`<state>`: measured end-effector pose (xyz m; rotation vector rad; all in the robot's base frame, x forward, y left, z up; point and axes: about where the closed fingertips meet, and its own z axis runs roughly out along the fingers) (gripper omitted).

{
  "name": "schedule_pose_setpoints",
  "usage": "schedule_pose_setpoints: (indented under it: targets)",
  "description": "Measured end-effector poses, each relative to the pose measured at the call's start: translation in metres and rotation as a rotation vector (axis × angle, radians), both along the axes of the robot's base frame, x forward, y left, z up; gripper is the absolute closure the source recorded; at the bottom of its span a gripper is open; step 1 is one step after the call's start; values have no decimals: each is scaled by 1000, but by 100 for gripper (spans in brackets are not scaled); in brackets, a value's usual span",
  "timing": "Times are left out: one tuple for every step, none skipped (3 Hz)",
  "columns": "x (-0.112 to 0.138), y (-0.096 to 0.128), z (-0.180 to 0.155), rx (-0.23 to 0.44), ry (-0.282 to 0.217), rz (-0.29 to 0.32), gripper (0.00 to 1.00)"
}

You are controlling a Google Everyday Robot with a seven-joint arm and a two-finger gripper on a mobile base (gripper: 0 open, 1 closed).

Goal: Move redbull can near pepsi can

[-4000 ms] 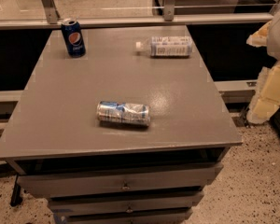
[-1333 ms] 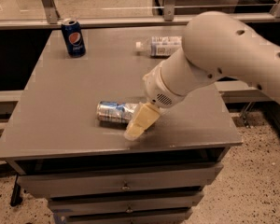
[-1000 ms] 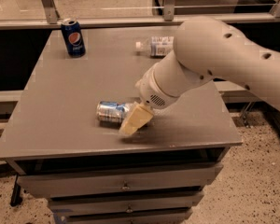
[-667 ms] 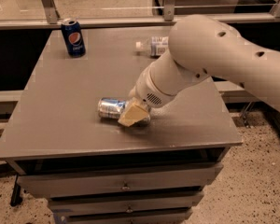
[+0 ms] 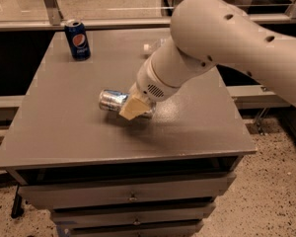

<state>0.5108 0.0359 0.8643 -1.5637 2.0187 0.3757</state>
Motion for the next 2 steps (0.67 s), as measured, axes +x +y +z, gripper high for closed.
schedule_pose_setpoints:
  targets:
    - [16,9,35,15,-26,-7,100]
    - [18,12,48,27,-45,-6,100]
